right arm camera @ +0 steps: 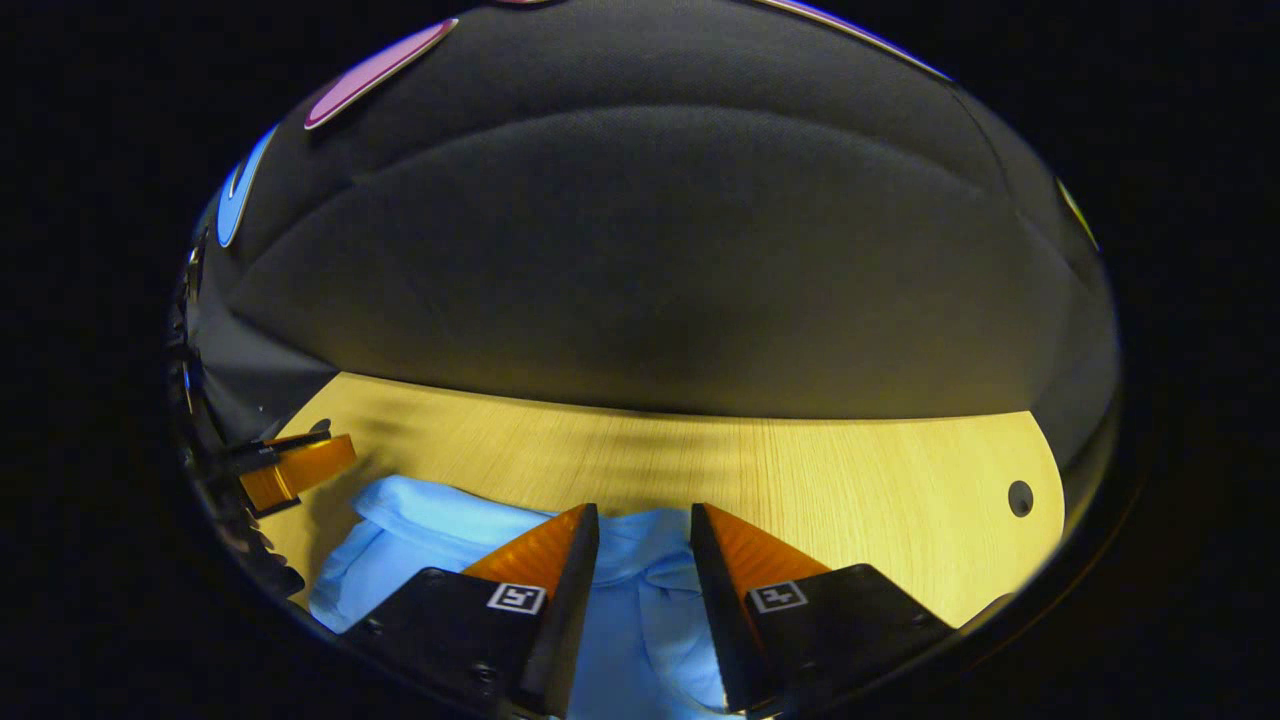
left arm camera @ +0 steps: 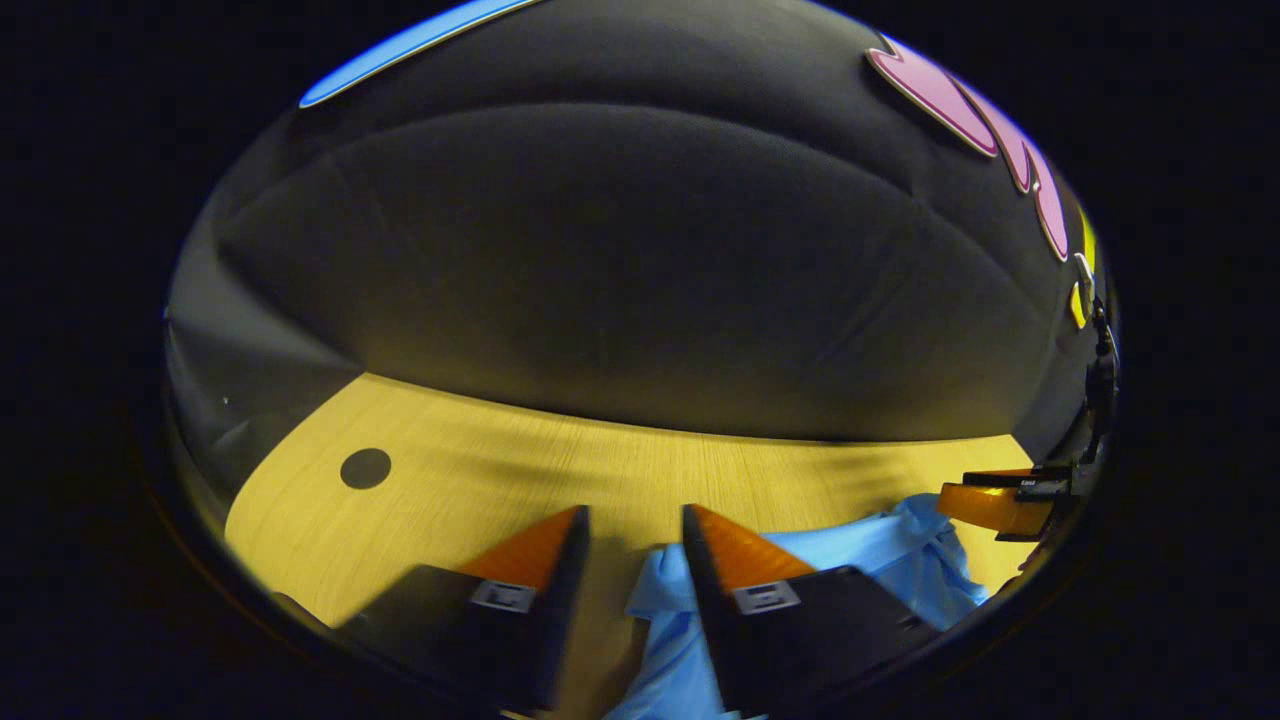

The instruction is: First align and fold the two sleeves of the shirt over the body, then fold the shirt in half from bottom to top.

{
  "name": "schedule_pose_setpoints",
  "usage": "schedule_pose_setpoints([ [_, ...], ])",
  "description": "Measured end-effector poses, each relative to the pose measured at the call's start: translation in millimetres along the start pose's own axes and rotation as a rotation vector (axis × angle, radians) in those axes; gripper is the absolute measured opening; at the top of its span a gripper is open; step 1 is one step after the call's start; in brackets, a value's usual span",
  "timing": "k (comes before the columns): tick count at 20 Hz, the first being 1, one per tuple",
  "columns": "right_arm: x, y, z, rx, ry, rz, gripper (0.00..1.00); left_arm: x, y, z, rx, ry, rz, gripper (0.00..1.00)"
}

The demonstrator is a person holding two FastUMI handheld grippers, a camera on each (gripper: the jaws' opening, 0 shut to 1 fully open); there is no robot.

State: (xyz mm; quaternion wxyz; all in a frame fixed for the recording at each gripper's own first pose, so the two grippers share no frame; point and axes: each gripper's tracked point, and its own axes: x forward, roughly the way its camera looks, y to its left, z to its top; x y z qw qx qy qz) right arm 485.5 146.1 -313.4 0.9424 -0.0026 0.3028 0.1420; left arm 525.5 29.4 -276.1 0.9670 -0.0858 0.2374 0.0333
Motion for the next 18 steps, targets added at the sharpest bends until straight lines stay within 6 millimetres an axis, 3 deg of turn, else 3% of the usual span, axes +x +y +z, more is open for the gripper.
schedule_pose_setpoints([
  [1, -6.8, 0.1, 4.5, 0.001, -0.023, -0.010, 0.63, -10.8, 0.9, 2.7, -0.009, -0.014, -0.006, 0.68],
  [3, -36.0, 1.6, 17.0, -0.016, -0.072, -0.032, 0.86, -34.0, 1.5, 11.6, 0.013, -0.052, -0.017, 0.99],
  [4, -50.3, 4.4, 23.6, -0.037, -0.101, -0.042, 0.97, -46.4, 2.7, 17.4, 0.041, -0.078, -0.020, 0.97],
  [9, -152.1, 20.6, 44.6, -0.098, -0.203, -0.076, 0.98, -143.2, -16.9, 59.8, 0.114, -0.190, -0.061, 0.97],
  [13, -247.9, 44.8, 47.1, -0.115, -0.256, -0.063, 0.97, -242.2, -27.0, 103.1, 0.109, -0.316, -0.086, 0.97],
  [18, -344.3, 70.4, 65.0, -0.112, -0.350, -0.085, 0.97, -355.9, -24.9, 115.6, 0.152, -0.387, -0.126, 0.97],
])
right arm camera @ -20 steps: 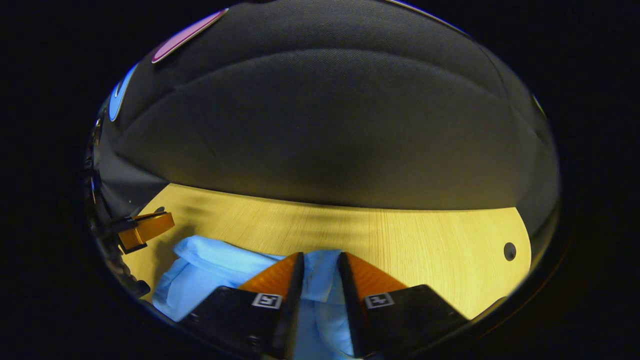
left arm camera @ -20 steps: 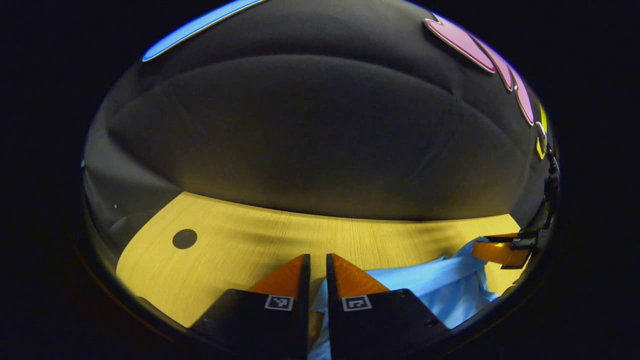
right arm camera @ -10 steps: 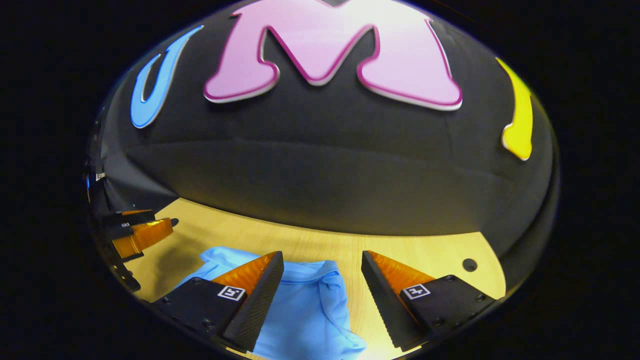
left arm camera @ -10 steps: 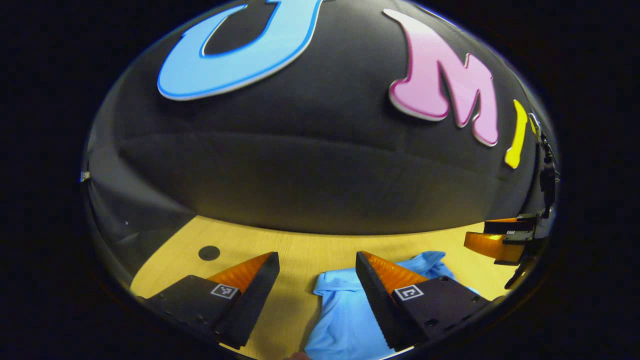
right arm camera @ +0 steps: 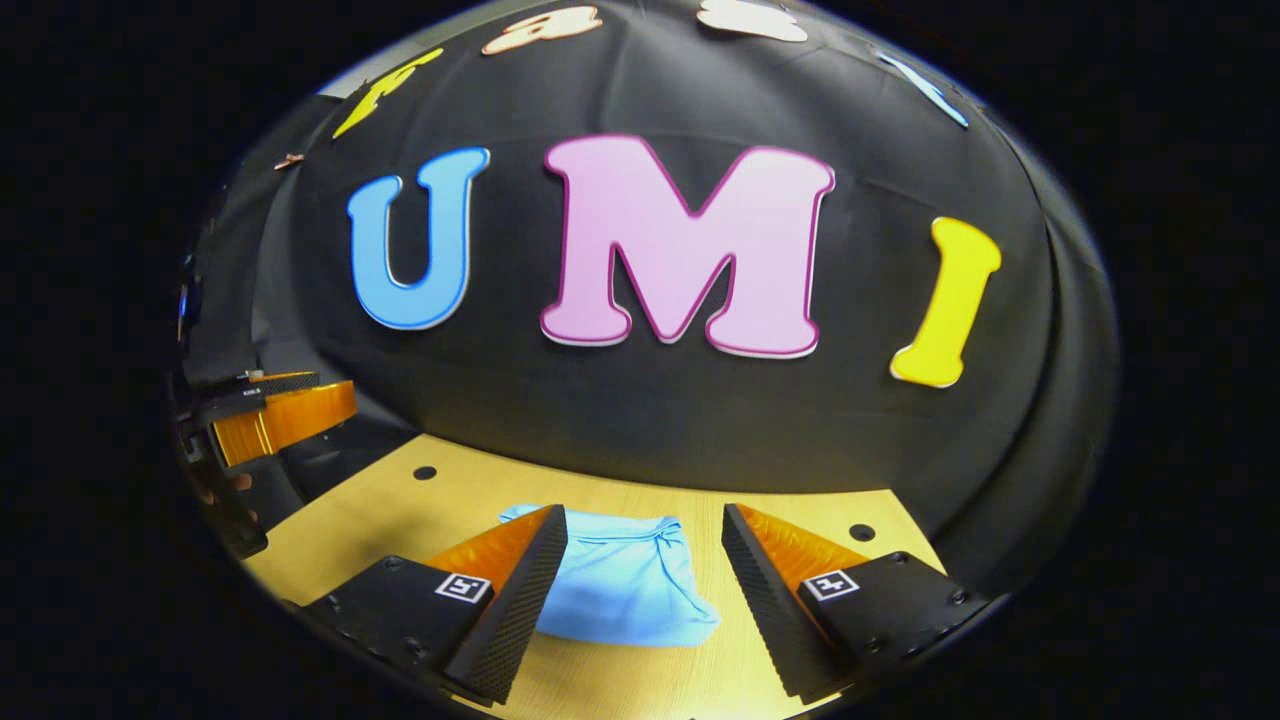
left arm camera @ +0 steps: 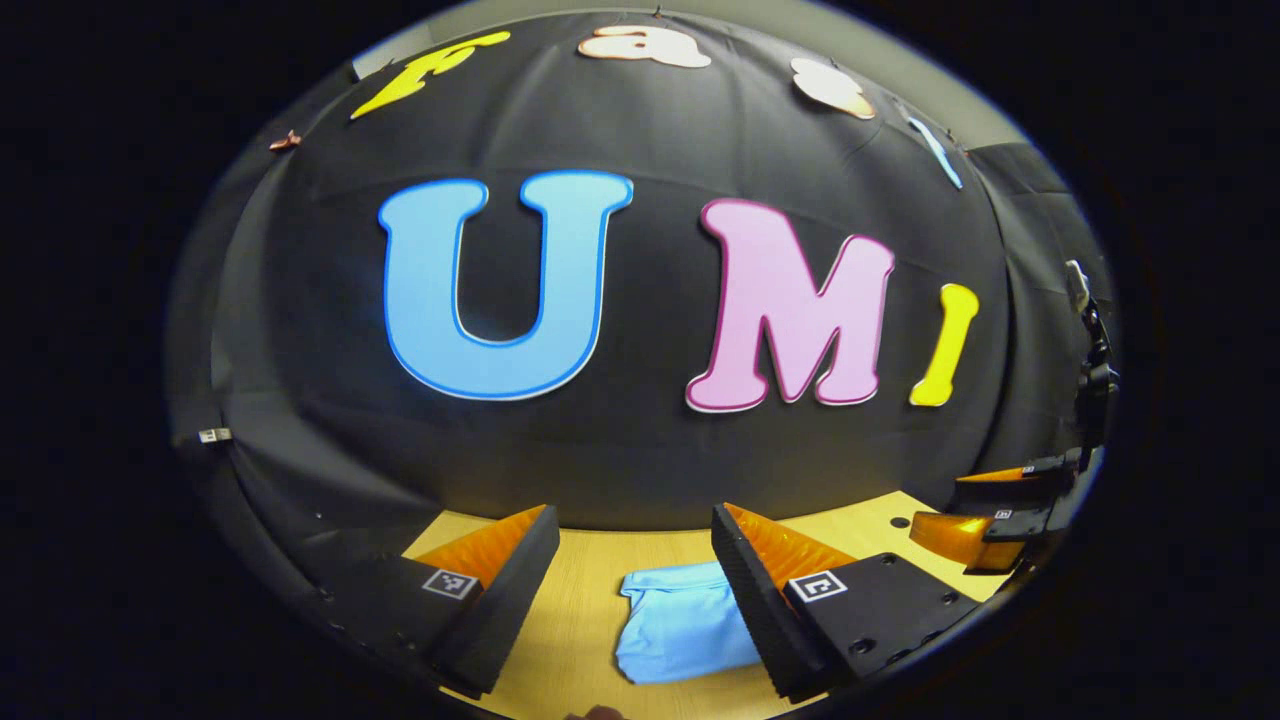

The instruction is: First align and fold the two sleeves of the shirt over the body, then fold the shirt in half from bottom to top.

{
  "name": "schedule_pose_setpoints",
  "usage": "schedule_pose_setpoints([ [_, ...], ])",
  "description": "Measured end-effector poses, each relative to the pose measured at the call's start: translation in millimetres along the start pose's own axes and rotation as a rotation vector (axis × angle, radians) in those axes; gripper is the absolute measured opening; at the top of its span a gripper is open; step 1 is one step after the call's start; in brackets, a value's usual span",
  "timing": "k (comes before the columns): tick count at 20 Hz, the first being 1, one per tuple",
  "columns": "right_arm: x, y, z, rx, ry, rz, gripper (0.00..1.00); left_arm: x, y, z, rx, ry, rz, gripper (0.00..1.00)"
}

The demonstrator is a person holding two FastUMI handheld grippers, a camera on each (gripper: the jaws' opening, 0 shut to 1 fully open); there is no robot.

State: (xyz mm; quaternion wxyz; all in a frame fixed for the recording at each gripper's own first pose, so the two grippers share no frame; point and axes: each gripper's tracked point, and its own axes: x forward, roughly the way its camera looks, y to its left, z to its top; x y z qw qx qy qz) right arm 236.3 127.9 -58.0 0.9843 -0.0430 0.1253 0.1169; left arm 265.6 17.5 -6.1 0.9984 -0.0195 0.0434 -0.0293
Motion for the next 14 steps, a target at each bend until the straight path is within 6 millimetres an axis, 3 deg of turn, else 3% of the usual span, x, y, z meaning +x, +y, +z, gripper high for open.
schedule_pose_setpoints([
  [7, -98.0, 8.6, 37.9, 0.049, -0.055, -0.059, 0.97, -123.1, -26.7, 35.9, 0.025, -0.060, -0.071, 0.97],
  [11, -155.5, 21.8, 48.5, 0.057, -0.098, -0.059, 0.97, -184.2, -35.7, 39.4, -0.003, -0.061, -0.113, 0.97],
  [14, -197.3, 23.8, 45.9, 0.056, -0.131, -0.082, 0.97, -221.8, -27.8, 38.6, 0.002, -0.090, -0.094, 0.97],
])
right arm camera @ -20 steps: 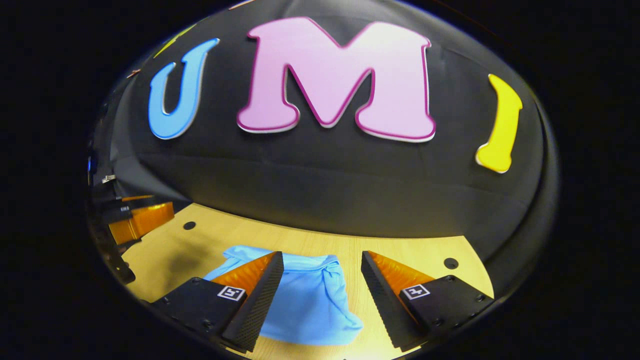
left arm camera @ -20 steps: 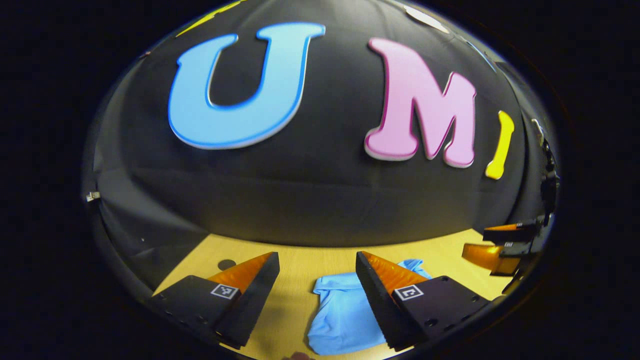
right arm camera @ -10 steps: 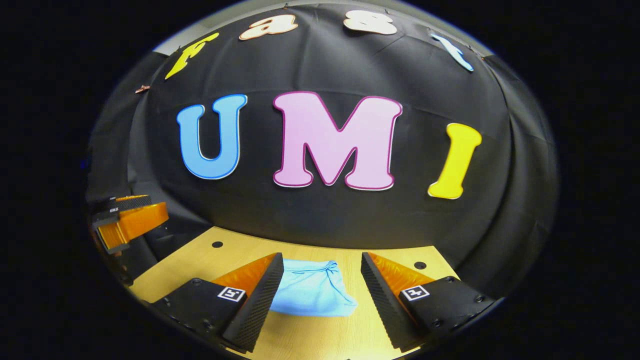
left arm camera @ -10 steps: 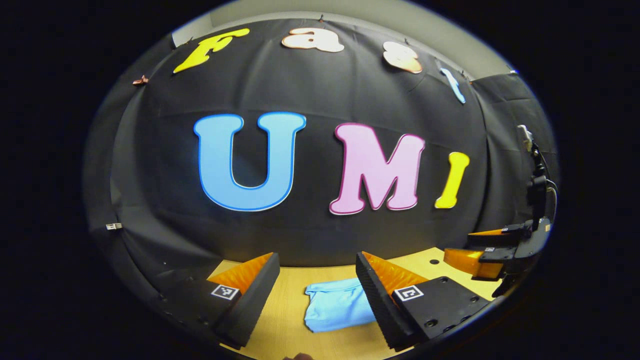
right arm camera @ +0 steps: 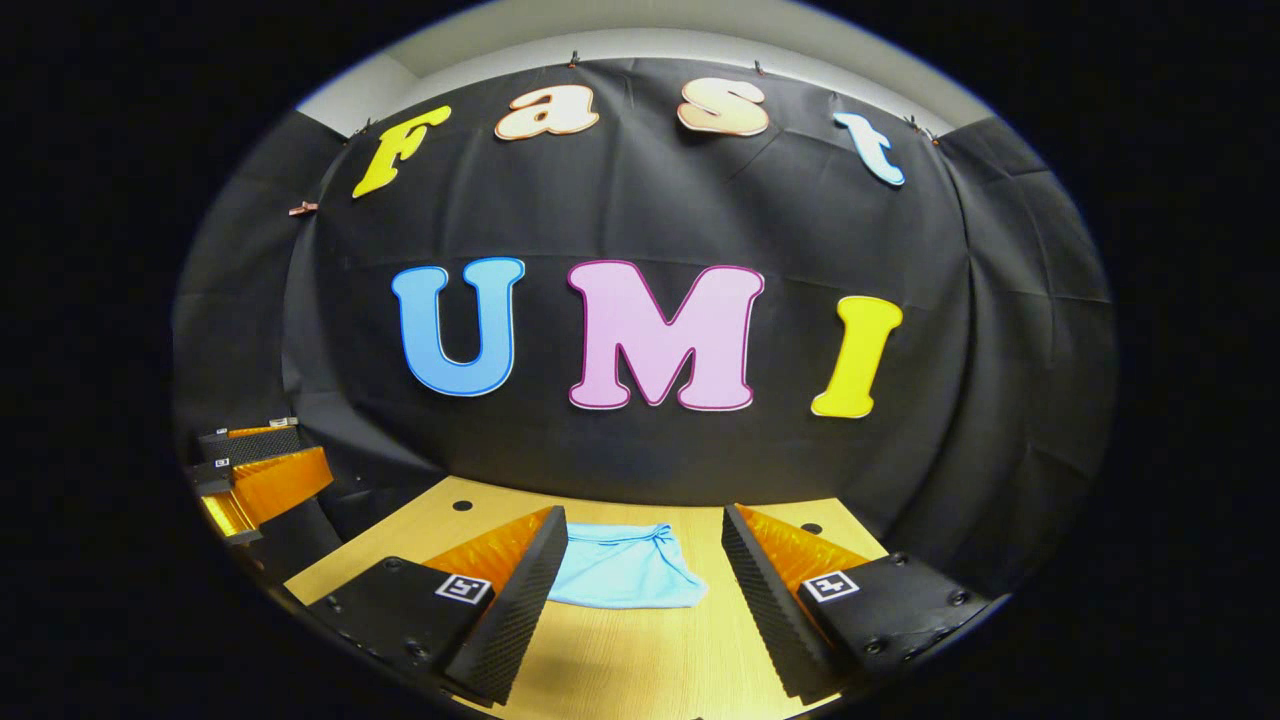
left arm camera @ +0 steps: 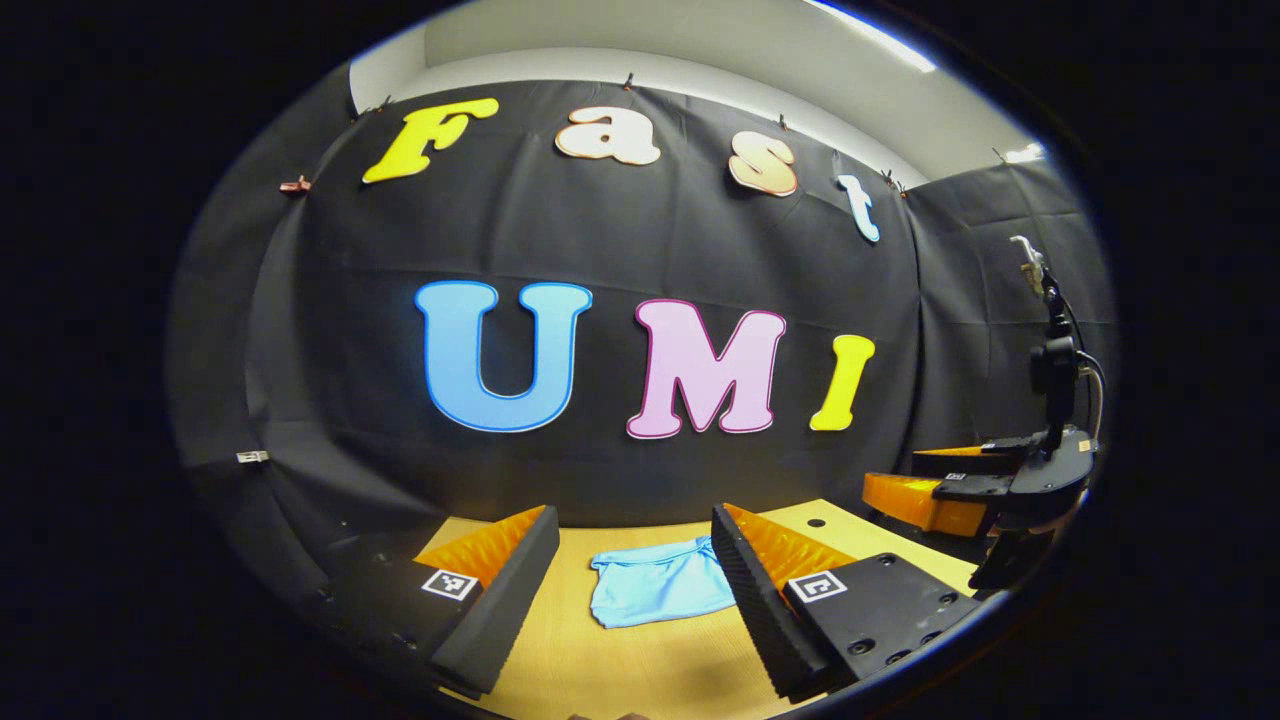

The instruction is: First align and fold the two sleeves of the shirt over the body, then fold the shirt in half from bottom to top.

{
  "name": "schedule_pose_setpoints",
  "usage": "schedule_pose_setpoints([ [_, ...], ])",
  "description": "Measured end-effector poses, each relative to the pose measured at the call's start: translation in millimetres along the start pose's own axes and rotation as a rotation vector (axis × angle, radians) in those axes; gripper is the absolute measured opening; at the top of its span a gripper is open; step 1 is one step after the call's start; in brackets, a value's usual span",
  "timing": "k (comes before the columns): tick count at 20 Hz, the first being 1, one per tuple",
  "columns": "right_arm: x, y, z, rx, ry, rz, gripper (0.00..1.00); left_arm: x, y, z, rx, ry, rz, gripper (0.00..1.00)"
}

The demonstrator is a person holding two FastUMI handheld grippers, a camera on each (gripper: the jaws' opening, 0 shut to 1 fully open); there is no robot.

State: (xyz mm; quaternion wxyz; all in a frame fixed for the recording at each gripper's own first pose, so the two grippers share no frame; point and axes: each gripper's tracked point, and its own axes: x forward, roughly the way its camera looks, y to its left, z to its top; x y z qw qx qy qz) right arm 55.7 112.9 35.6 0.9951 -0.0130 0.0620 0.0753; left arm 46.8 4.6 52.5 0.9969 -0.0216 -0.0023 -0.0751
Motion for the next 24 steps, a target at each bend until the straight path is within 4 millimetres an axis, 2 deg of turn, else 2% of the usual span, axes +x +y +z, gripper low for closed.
schedule_pose_setpoints([
  [1, -12.6, 3.6, -1.4, 0.019, -0.013, -0.005, 0.97, -11.9, -5.5, -0.4, -0.004, -0.014, -0.002, 0.97],
  [4, -41.0, 15.8, -17.3, 0.044, 0.000, -0.003, 0.96, -47.7, -3.5, -6.9, 0.030, -0.045, 0.015, 0.97],
  [10, -89.8, 18.2, -50.1, 0.065, 0.046, -0.038, 0.96, -92.8, -1.2, -33.9, 0.005, -0.023, 0.048, 0.96],
  [13, -102.6, 26.0, -53.8, 0.026, 0.046, -0.027, 0.98, -99.6, 0.8, -48.4, 0.064, 0.007, 0.057, 0.97],
  [15, -105.4, 27.4, -47.7, 0.020, 0.025, -0.021, 0.98, -104.4, -3.5, -44.5, 0.081, -0.005, 0.048, 0.97],
  [24, -112.5, 33.0, -59.2, 0.037, 0.077, 0.020, 0.98, -112.7, -29.8, -45.1, 0.082, -0.015, 0.038, 0.97],
])
